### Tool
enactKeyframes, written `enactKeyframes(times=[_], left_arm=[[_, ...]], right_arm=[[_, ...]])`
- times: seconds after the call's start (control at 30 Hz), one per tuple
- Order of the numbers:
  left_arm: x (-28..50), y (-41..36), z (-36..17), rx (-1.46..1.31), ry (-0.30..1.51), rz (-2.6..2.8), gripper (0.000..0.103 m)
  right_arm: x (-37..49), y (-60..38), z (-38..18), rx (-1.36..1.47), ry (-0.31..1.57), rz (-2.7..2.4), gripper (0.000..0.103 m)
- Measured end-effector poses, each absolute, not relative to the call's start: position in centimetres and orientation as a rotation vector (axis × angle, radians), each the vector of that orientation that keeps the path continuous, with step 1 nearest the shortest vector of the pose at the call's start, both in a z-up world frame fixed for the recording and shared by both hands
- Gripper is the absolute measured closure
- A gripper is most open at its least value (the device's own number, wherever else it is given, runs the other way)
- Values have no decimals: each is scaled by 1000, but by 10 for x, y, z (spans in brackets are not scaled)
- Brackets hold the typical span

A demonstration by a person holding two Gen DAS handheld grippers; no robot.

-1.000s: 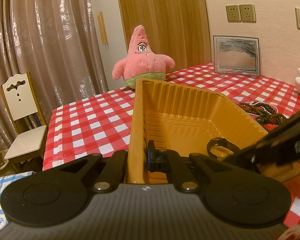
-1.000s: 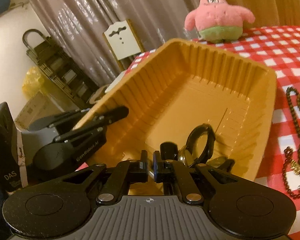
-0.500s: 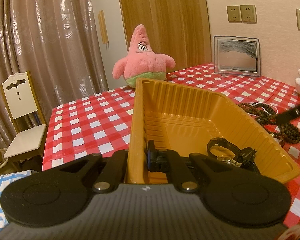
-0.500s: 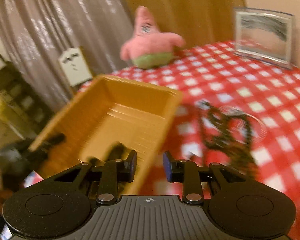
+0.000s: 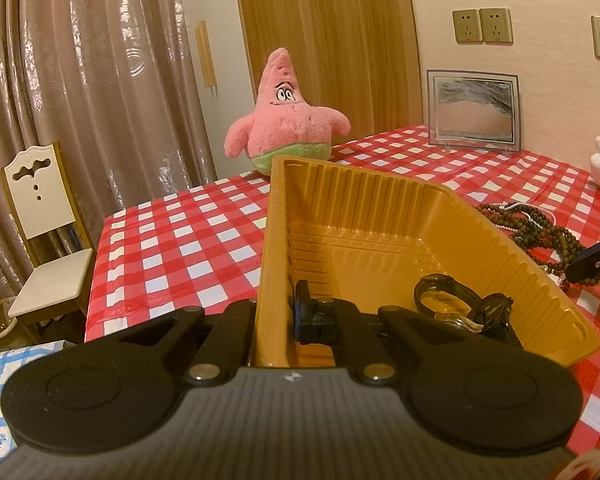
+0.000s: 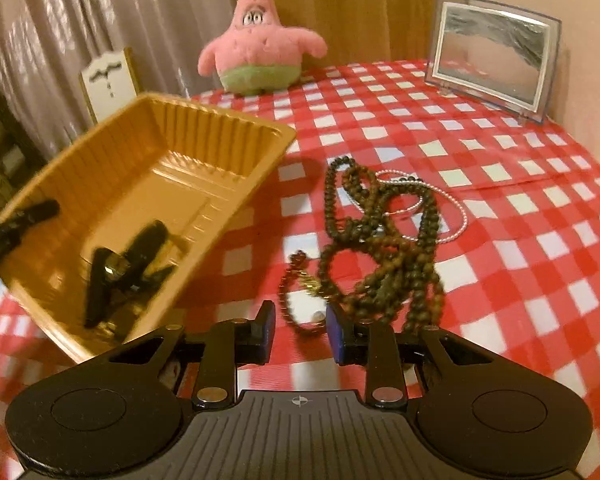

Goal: Organize jewelry

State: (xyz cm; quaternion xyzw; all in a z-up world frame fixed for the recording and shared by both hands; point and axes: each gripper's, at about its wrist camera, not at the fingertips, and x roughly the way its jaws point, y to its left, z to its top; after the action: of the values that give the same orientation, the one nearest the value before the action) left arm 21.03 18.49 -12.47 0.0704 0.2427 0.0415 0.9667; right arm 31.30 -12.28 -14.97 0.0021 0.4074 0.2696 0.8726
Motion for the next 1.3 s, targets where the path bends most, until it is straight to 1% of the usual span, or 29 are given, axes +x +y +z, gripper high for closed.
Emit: enactKeyframes(times=[0.3, 0.47, 0.5, 0.53, 0.6, 0.77, 0.93, 1.13, 1.3], left_arm=[[211, 184, -125, 142, 491, 85, 99], [211, 184, -125, 144, 491, 84, 99], [211, 184, -125, 144, 491, 84, 99], [211, 184, -125, 144, 491, 85, 99], [211, 184, -125, 145, 492, 86, 99], [211, 184, -126, 147, 493, 87, 99], [211, 184, -126, 146, 494, 89, 99], [211, 184, -126, 145, 496, 90, 99], [211, 184, -126, 144, 498, 91, 99]], right_arm=[[313, -113, -156, -116, 814, 613, 74], [319, -116, -160, -90, 820, 564, 74], [320, -116, -161, -94, 818, 563, 77], [320, -115, -162, -100, 810, 566, 82], [320, -113, -162, -120, 801, 572, 86], [320, -107, -166, -158, 803, 581, 87], [315, -103, -168, -177, 806, 605, 90], [315, -98, -170, -194, 809, 609, 91], [312, -91, -169, -285, 782, 612, 91]])
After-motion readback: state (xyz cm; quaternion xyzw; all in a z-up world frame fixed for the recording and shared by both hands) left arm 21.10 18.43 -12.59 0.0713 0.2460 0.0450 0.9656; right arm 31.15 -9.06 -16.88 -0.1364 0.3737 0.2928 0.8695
